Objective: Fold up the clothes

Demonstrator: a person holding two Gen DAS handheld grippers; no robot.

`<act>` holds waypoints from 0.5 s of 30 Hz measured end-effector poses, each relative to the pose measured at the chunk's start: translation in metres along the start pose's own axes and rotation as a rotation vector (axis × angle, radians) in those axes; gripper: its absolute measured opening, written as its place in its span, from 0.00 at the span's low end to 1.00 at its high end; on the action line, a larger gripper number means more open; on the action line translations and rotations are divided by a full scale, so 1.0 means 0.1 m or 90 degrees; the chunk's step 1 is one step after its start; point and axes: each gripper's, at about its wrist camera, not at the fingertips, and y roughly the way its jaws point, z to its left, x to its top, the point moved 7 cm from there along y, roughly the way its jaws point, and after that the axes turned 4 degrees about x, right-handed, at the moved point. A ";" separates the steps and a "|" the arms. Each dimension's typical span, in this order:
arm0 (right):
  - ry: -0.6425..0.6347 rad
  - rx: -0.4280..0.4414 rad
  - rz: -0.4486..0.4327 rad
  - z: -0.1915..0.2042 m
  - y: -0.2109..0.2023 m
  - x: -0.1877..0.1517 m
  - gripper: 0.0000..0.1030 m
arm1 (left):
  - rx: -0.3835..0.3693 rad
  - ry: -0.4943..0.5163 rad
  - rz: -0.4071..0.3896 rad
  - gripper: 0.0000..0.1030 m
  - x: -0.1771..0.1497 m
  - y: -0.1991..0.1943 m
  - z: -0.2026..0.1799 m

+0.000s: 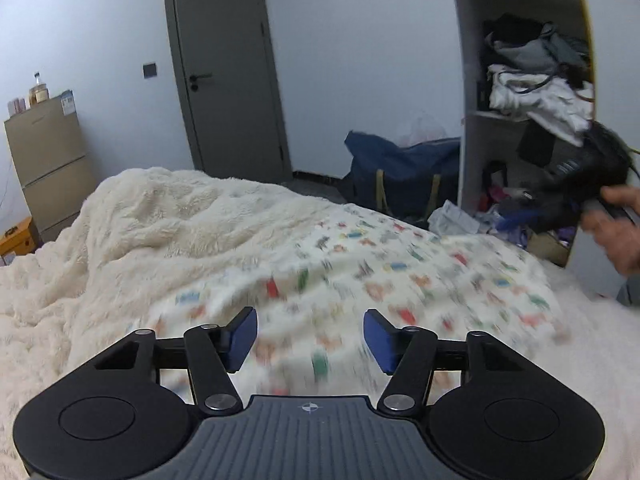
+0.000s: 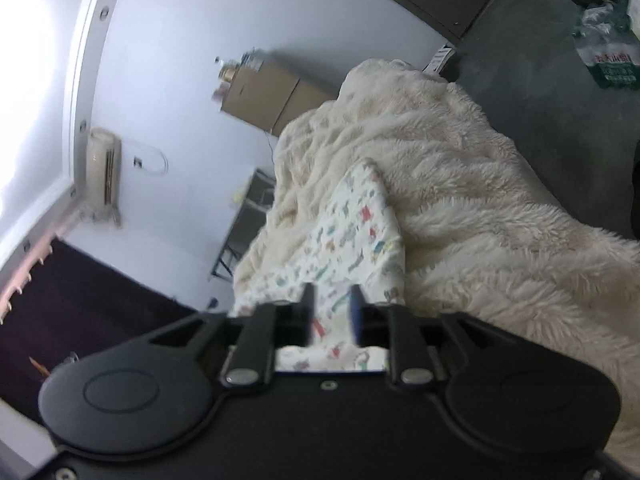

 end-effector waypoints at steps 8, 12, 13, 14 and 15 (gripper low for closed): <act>-0.019 -0.061 -0.002 -0.35 0.20 -0.10 0.55 | 0.015 0.026 0.122 0.52 -0.14 0.85 0.10; 0.001 -0.028 0.019 -0.45 0.31 -0.19 0.56 | 0.009 0.080 0.135 0.54 -0.38 0.91 0.02; 0.001 -0.023 0.021 -0.44 0.32 -0.20 0.56 | 0.003 0.073 0.140 0.55 -0.35 0.90 0.05; 0.007 -0.013 0.022 -0.44 0.32 -0.20 0.56 | -0.003 0.061 0.144 0.59 -0.31 0.88 0.08; 0.016 0.002 0.022 -0.44 0.31 -0.20 0.56 | -0.014 0.037 0.144 0.63 -0.24 0.85 0.13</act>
